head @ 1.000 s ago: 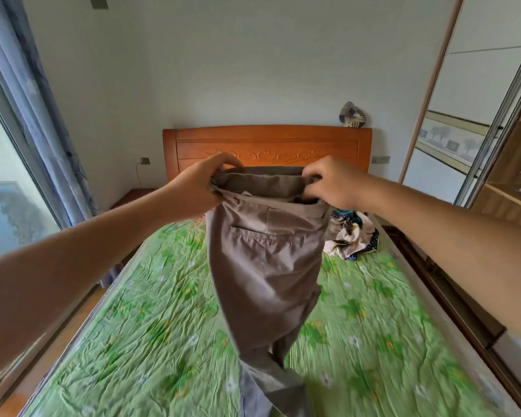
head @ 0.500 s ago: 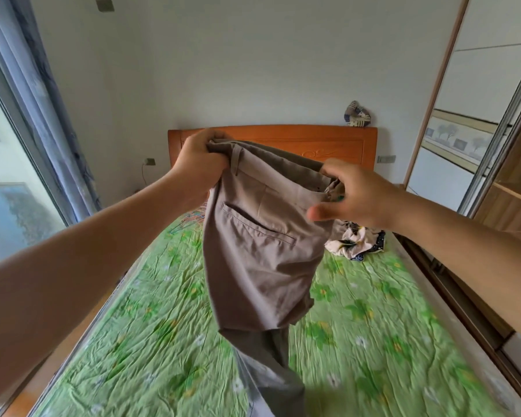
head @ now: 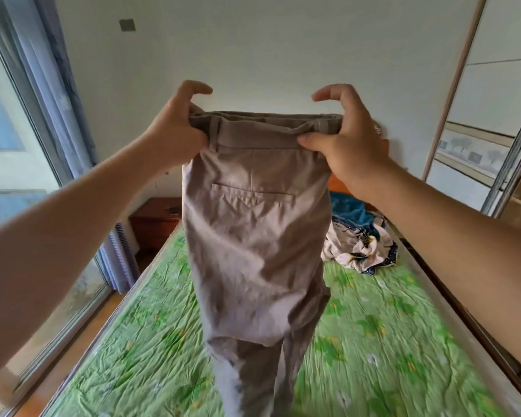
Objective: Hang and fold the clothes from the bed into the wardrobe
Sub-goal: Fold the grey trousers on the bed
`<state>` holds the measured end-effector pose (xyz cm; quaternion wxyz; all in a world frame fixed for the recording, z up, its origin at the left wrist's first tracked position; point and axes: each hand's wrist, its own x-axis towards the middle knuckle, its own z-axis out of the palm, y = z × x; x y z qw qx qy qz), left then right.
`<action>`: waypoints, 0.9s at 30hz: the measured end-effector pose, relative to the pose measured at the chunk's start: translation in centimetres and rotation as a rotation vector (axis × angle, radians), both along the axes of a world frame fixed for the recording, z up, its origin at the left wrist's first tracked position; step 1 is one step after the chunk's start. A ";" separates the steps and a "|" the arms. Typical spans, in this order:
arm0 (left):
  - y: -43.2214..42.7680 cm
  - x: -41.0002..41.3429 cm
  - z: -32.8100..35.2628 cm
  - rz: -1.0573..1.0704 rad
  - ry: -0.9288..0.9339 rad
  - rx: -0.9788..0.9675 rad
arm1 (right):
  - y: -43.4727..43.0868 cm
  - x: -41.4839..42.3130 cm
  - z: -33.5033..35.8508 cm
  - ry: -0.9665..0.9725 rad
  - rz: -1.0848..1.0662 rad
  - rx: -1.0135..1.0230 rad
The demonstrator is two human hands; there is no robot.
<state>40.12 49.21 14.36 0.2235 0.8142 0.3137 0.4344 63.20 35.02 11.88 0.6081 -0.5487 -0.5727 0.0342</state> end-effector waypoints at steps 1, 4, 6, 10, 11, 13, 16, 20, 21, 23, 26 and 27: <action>-0.2 -0.3 0.8 -0.001 0.146 0.048 | 0.1 -0.2 -0.1 0.008 0.024 -0.008; -2.5 -0.7 3.6 0.028 0.752 0.183 | 0.3 -0.6 -0.4 0.075 0.122 -0.027; -4.0 -0.5 5.1 -0.055 1.008 0.078 | 0.4 -0.5 -0.7 0.077 0.128 -0.032; -4.3 0.3 6.4 -0.029 1.101 0.089 | 0.4 0.6 -1.2 0.048 0.082 -0.046; -4.4 0.5 6.5 -0.007 1.068 0.120 | 0.4 0.9 -1.4 0.045 0.076 -0.047; -4.5 1.3 6.2 0.002 0.912 0.174 | 0.2 1.3 -1.7 0.052 0.098 -0.047; -5.2 3.5 4.0 -0.165 0.835 0.212 | 0.2 1.4 -1.9 0.068 0.154 -0.059; -4.6 7.1 1.7 -0.154 0.871 0.287 | -0.3 1.3 -1.9 0.122 0.210 -0.054; -4.2 7.5 1.6 -0.168 0.860 0.325 | -0.5 1.7 -2.2 0.155 0.228 -0.042; -3.6 7.7 1.7 -0.202 0.842 0.377 | -1.1 3.1 -4.1 0.192 0.224 -0.061; -2.9 7.3 2.3 -0.192 0.770 0.418 | -2.2 4.7 -11.4 0.153 0.041 -0.326; -2.8 7.0 2.7 -0.174 0.768 0.424 | -2.6 5.0 -14.6 0.231 -0.048 -0.438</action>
